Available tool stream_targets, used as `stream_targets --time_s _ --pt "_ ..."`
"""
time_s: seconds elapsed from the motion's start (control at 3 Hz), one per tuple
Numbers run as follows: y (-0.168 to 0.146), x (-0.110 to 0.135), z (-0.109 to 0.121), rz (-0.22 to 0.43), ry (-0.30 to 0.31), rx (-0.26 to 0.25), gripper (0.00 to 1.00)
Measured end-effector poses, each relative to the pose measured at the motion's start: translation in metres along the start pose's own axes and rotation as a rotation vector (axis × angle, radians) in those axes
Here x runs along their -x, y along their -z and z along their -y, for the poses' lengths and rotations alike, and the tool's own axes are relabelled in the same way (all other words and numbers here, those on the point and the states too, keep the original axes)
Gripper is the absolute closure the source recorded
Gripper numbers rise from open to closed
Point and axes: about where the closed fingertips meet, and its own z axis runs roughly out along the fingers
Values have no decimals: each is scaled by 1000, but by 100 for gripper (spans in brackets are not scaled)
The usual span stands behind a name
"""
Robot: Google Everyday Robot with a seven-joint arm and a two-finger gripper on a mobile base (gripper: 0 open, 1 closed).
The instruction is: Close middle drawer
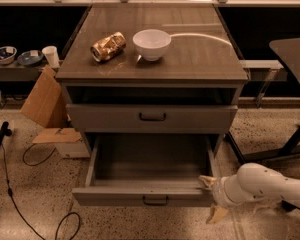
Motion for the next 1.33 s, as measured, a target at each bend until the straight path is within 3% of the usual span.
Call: stream_targets --time_s 0.33,0.67,1.0,1.33 --pt "24 1 -4 59 -11 -64 24" --pt "60 9 -12 106 26 -142 2" --pt "86 17 -19 129 60 -182 0" --pt "90 14 -24 120 76 -159 15"
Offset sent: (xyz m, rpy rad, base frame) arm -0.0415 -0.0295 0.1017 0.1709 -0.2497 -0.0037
